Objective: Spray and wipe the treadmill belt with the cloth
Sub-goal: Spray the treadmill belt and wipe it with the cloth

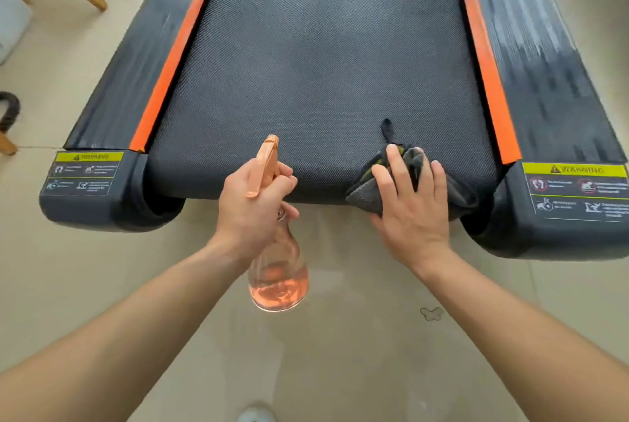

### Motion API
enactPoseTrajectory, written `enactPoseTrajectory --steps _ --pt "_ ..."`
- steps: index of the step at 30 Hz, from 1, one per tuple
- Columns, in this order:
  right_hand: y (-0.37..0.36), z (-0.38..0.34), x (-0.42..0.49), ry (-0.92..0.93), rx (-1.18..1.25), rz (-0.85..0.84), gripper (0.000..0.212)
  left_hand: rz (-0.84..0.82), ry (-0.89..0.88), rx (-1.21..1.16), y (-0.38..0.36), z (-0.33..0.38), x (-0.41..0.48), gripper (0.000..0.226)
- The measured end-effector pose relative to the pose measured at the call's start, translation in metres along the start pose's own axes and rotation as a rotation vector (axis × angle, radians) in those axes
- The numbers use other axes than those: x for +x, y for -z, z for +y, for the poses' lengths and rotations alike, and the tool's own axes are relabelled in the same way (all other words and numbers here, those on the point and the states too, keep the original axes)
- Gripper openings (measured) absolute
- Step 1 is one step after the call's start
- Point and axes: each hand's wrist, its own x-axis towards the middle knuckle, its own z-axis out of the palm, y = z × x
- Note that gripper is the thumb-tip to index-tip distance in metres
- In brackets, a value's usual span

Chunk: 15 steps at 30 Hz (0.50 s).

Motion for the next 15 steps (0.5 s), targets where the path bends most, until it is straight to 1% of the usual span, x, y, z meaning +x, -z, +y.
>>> enactPoseTrajectory --steps 2,3,7,9,12,13,14,15 --pt "0.003 -0.027 0.023 0.091 0.066 -0.049 0.056 0.026 -0.007 0.009 0.008 0.003 0.006 0.021" --pt "0.004 -0.046 0.039 0.137 0.095 -0.094 0.056 0.041 -0.015 0.014 0.014 0.005 0.009 0.021" --pt "0.003 -0.126 0.095 0.335 0.15 -0.294 0.057 0.077 -0.029 0.04 0.043 0.015 0.019 0.037" --pt "0.011 -0.144 0.102 0.335 0.159 -0.398 0.051 0.104 -0.037 0.05 0.06 0.023 0.017 0.027" --pt "0.053 -0.134 0.084 0.192 0.163 -0.499 0.042 0.096 -0.018 0.083 0.081 0.033 0.001 0.022" --pt "0.074 -0.126 0.077 0.085 0.243 -0.543 0.042 0.091 -0.011 0.089 0.087 0.038 -0.01 0.019" --pt "0.095 -0.117 0.072 -0.064 0.363 -0.583 0.042 0.085 -0.006 0.097 0.092 0.046 -0.021 0.014" --pt "0.118 -0.109 0.069 -0.249 0.504 -0.626 0.04 0.081 0.005 0.105 0.095 0.055 -0.034 0.015"
